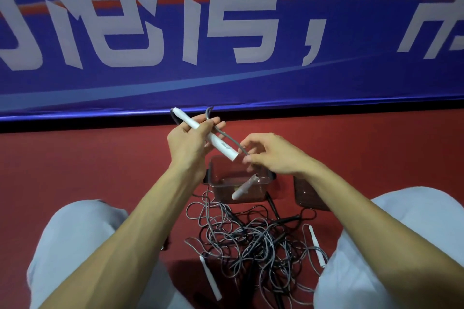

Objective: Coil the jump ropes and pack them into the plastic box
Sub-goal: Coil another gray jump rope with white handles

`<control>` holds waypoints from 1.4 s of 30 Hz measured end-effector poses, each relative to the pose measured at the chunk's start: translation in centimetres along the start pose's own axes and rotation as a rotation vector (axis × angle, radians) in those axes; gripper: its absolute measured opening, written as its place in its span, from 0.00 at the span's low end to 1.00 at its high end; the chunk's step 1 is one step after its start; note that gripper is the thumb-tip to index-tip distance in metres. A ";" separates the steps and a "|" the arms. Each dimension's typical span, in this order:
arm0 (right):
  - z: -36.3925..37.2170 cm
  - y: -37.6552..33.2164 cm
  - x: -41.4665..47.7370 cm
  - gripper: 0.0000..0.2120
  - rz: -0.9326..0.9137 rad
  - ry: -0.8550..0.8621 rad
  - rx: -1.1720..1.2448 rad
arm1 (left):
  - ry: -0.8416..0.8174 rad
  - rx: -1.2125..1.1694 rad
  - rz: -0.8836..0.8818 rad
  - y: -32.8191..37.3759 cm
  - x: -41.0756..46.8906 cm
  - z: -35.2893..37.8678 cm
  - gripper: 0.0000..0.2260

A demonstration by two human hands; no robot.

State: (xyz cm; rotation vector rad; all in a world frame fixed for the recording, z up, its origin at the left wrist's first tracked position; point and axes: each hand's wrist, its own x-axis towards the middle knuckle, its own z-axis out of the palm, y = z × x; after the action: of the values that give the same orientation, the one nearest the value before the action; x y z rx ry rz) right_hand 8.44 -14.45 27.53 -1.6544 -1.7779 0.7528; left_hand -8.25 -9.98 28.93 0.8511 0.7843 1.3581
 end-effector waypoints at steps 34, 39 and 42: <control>-3.2 -0.2 -0.1 0.07 0.182 0.369 1.274 | -0.708 1.245 0.342 -2.7 0.2 -1.0 0.11; -3.0 0.5 -0.5 0.12 0.168 0.517 0.185 | -0.544 1.466 0.511 -2.6 0.0 -1.3 0.12; -2.7 0.1 -0.4 0.11 -0.023 0.616 -0.037 | -0.526 1.533 0.625 -2.4 -0.1 -1.2 0.07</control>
State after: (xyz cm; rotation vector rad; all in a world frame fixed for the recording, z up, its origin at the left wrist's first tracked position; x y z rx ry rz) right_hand 10.56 -14.76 29.20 -1.6525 -1.3674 0.1604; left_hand -8.11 -10.10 26.24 2.6867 1.1215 0.7173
